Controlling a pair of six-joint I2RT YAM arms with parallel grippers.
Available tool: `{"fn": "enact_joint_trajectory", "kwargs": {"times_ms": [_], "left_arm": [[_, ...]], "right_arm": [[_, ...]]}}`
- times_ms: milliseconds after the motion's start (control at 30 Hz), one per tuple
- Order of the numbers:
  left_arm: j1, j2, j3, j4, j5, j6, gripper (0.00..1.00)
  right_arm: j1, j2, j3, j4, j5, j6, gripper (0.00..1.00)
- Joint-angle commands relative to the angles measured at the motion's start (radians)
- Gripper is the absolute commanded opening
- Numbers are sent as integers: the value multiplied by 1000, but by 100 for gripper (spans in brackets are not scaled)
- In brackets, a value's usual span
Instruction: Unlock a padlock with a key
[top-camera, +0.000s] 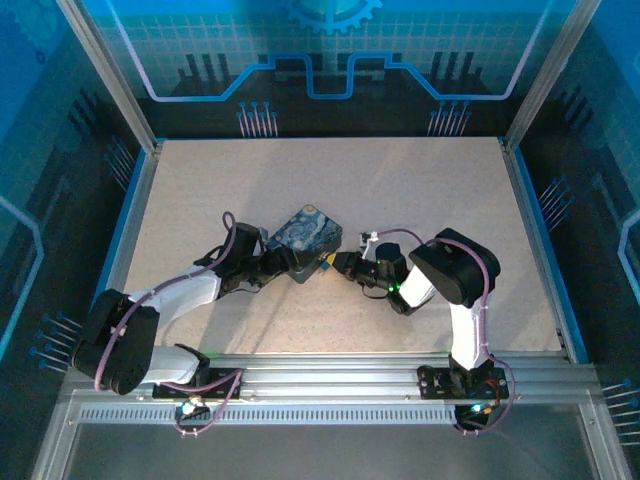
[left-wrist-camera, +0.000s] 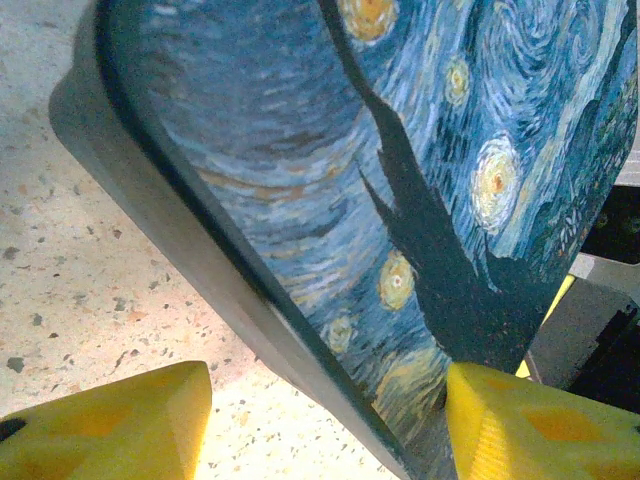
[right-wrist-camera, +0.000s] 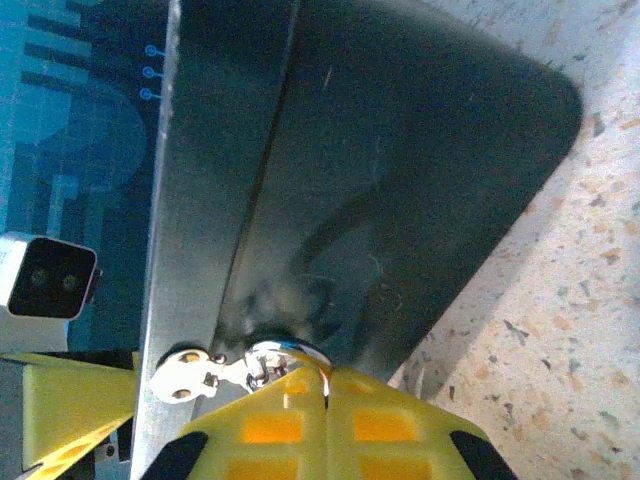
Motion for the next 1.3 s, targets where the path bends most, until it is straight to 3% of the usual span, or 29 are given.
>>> {"fn": "enact_joint_trajectory", "kwargs": {"times_ms": [0, 400, 633, 1033, 1267], "left_arm": [[4, 9, -39, -102, -11, 11, 63], [3, -27, -10, -113, -7, 10, 68], [9, -79, 37, -133, -9, 13, 77], [71, -234, 71, -242, -70, 95, 88], [104, -303, 85, -320, -114, 166, 89]], "right_arm": [[-14, -33, -2, 13, 14, 23, 0], [-34, -97, -34, -62, 32, -10, 0], [-50, -246, -76, -243, 27, -99, 0], [-63, -765, -9, -1067, 52, -405, 1], [-67, -908, 108, -1528, 84, -562, 0]]}}
